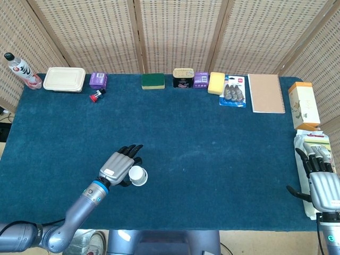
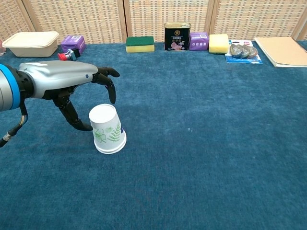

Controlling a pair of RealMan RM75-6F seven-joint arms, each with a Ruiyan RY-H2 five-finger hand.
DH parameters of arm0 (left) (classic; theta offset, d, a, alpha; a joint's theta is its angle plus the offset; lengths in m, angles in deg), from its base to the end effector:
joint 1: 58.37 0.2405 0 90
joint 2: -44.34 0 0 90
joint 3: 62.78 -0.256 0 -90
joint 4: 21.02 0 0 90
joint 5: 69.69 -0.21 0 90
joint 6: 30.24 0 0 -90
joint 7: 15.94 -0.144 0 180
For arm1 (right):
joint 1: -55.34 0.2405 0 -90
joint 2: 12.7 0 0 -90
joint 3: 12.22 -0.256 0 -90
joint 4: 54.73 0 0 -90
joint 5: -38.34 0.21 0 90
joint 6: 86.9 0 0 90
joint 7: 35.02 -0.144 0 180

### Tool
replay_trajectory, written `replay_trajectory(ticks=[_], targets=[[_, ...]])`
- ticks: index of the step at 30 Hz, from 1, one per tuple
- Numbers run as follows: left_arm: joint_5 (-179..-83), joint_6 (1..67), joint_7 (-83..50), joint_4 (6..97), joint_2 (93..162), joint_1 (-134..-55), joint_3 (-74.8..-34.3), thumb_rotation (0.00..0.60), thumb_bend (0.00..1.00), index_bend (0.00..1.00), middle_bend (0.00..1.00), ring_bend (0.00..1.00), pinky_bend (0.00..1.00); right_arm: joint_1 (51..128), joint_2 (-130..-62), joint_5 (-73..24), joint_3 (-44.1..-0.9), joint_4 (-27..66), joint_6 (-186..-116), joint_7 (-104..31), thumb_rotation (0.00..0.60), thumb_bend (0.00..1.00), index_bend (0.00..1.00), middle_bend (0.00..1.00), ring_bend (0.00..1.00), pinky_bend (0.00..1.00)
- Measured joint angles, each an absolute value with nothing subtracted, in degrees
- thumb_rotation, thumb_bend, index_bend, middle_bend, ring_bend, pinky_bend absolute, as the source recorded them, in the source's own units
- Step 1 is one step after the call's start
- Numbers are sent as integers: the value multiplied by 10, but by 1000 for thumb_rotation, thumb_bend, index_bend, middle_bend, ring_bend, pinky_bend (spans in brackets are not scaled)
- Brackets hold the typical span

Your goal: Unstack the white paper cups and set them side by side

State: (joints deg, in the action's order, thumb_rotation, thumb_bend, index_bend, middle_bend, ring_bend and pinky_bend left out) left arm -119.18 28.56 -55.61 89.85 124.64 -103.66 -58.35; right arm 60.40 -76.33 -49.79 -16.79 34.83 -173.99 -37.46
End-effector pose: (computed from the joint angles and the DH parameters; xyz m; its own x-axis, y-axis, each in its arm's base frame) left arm -0.1105 0.2766 -0.0031 0.5432 0.3921 0.7424 0.8174 -0.4488 -0.3611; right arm -0.3107 -0.1887 0.1733 0.4066 0.0665 0.9112 -0.9108 -0.0486 0.4100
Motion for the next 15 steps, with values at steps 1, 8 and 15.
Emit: replay_trajectory(ticks=[1, 8, 15], targets=[[-1190, 287, -557, 898, 1247, -1038, -584, 600, 181, 327, 0, 0, 104, 604, -763, -498, -168, 348, -1740, -375, 600, 0, 74, 0, 27, 23], [-1182, 290, -555, 897, 1247, -1044, -589, 600, 220, 331, 0, 0, 104, 605, -763, -499, -167, 348, -1739, -375, 600, 0, 75, 0, 27, 23], [-1179, 295, -552, 896, 1248, -1049, -592, 600, 240, 358, 0, 0, 104, 605, -764, -499, -167, 348, -1738, -374, 600, 0, 74, 0, 27, 23]])
